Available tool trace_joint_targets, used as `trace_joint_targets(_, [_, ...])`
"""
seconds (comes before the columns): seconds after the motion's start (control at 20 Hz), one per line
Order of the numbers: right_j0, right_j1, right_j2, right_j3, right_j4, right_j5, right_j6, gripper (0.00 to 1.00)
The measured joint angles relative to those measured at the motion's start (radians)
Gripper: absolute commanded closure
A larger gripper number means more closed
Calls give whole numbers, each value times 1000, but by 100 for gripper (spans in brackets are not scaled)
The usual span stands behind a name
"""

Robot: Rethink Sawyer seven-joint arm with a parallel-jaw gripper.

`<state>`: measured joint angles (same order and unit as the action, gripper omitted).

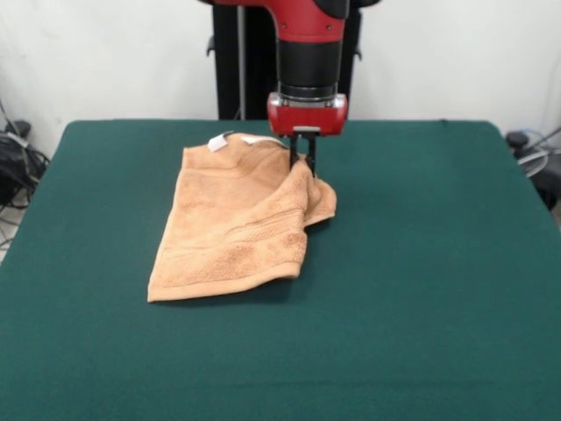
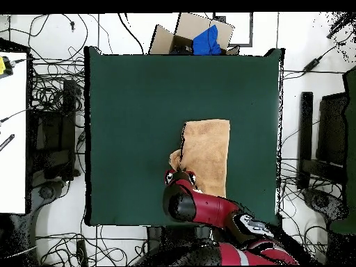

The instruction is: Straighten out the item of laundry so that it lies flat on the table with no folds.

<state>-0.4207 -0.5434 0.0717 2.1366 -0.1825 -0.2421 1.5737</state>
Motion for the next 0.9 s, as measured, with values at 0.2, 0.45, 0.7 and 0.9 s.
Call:
trace_joint_targets(0.2, [7,0,-1,0,0,0,0,0])
trace_joint_targets(0.45, [16,0,-1,-1,0,0,0,100])
trace_joint_targets(0.7, [16,0,-2,-1,0,0,0,100])
trace_joint_targets(0.9, [16,0,-2,-1,0,0,0,100])
